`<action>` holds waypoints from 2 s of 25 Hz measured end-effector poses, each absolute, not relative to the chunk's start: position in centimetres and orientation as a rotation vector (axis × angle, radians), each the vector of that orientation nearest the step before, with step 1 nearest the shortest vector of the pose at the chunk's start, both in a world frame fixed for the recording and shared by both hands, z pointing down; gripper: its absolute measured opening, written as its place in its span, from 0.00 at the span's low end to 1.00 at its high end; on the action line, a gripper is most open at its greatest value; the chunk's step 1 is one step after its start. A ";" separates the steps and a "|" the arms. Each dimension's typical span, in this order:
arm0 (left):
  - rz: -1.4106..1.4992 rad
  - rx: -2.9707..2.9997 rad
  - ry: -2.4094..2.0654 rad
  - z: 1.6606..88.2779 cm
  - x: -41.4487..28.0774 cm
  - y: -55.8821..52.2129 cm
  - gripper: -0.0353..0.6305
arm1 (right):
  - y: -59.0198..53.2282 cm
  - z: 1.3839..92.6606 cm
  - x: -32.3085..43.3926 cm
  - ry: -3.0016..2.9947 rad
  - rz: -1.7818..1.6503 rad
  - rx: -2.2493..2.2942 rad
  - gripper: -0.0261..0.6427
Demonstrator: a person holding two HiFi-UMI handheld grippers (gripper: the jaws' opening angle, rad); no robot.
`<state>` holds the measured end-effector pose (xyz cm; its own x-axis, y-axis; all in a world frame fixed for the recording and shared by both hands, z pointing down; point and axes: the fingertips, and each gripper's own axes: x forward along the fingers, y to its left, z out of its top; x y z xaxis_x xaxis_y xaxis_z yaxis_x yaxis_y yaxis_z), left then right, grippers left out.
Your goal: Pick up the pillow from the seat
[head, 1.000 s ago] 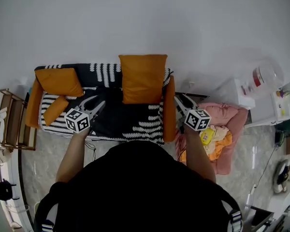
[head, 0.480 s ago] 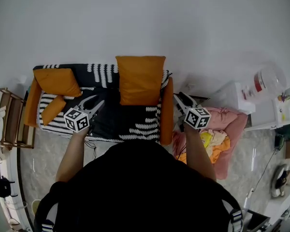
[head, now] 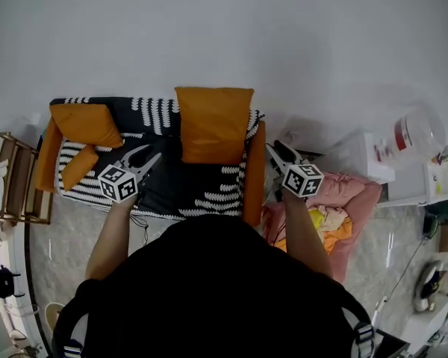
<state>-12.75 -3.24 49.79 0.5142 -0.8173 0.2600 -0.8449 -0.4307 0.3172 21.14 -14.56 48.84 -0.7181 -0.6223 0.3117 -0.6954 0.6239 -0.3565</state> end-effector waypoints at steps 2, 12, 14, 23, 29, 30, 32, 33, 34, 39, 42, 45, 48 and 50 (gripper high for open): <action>0.092 2.348 -1.375 49.8 -12.4 -3.7 0.31 | -15.1 49.0 21.3 -2.686 0.693 1.085 0.30; 0.112 2.349 -1.370 50.2 -10.5 -5.8 0.31 | -17.4 49.9 23.3 -2.677 0.702 1.080 0.32; 0.114 2.352 -1.363 50.3 -10.0 -6.3 0.31 | -17.6 50.1 23.6 -2.676 0.710 1.081 0.32; 0.123 2.359 -1.341 50.7 -7.9 -6.9 0.31 | -17.7 51.0 24.4 -2.667 0.722 1.053 0.32; 0.147 2.348 -1.333 51.1 -7.6 -6.0 0.31 | -17.9 51.0 24.6 -2.665 0.729 1.039 0.32; 0.161 2.349 -1.326 51.1 -7.5 -5.8 0.31 | -17.9 50.9 24.5 -2.665 0.725 1.032 0.33; 0.176 2.347 -1.327 51.0 -7.6 -5.4 0.31 | -17.9 50.6 24.3 -2.668 0.716 1.017 0.33; 0.175 2.343 -1.333 50.9 -7.8 -5.3 0.31 | -18.0 50.5 24.1 -2.672 0.715 1.013 0.33; 0.172 2.339 -1.338 50.8 -7.9 -5.2 0.31 | -18.0 50.4 23.9 -2.676 0.718 1.010 0.33; 0.169 2.325 -1.337 50.9 -8.2 -5.2 0.31 | -18.0 50.6 23.5 -2.675 0.749 1.018 0.33; 0.164 2.321 -1.331 51.0 -8.5 -5.4 0.31 | -17.8 51.4 23.1 -2.658 0.762 1.014 0.33; 0.165 2.321 -1.315 51.5 -8.7 -5.9 0.31 | -18.1 52.0 22.9 -2.644 0.772 1.028 0.33; 0.159 2.321 -1.305 51.9 -9.2 -6.7 0.31 | -18.7 52.2 22.6 -2.635 0.778 1.056 0.33; 0.150 2.322 -1.305 52.0 -9.8 -7.3 0.31 | -19.0 52.3 22.3 -2.629 0.782 1.068 0.33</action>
